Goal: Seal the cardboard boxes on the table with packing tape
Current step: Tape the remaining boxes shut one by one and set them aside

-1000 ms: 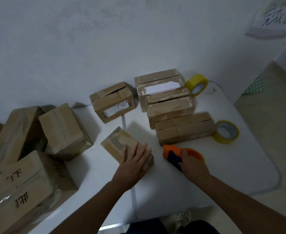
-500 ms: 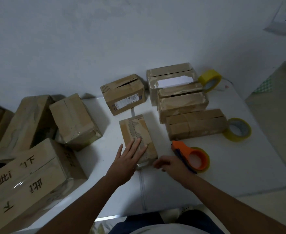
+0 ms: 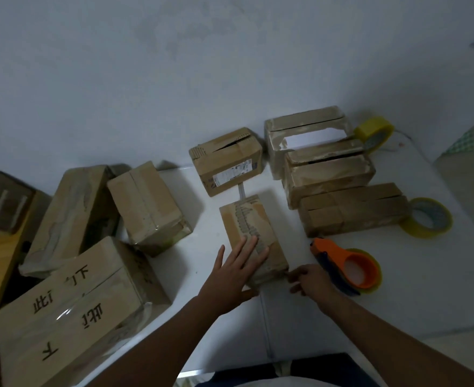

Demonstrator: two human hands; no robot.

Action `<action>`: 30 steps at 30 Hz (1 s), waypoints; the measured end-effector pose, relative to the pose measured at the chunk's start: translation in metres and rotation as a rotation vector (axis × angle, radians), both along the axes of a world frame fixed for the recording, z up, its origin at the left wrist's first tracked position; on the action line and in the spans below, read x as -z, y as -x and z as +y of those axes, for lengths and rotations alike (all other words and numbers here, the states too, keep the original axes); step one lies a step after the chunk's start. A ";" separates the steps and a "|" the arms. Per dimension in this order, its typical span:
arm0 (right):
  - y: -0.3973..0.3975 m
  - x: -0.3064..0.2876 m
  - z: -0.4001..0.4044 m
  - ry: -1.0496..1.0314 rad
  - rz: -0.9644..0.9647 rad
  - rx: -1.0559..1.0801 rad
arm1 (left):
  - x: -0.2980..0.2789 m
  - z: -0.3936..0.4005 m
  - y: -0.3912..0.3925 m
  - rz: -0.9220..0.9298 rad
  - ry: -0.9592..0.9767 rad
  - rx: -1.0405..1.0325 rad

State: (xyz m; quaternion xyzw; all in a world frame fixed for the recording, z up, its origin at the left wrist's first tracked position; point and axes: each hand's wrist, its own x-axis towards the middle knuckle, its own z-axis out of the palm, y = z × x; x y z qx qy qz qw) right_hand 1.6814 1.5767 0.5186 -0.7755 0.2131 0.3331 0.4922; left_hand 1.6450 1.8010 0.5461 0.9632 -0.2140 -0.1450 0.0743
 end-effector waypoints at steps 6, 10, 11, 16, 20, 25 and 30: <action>-0.009 -0.013 -0.046 0.386 -0.442 -0.063 | 0.004 0.003 -0.004 -0.111 -0.007 0.084; 0.002 0.009 -0.082 0.499 -0.403 -0.020 | 0.007 -0.002 -0.007 -0.155 0.002 0.069; 0.004 0.012 -0.088 0.491 -0.369 -0.043 | 0.008 -0.004 -0.005 -0.147 0.030 0.044; 0.003 -0.003 -0.093 0.401 -0.286 -0.298 | 0.011 -0.024 0.001 -0.107 0.065 -0.051; -0.001 -0.025 -0.097 0.372 -0.352 -0.450 | 0.010 -0.030 0.004 -0.109 0.042 -0.084; -0.006 -0.030 -0.116 0.543 -0.349 -0.524 | 0.012 -0.027 0.006 -0.089 0.007 -0.074; -0.015 -0.059 -0.129 0.332 -0.476 -0.399 | 0.002 -0.037 0.004 -0.101 0.084 -0.132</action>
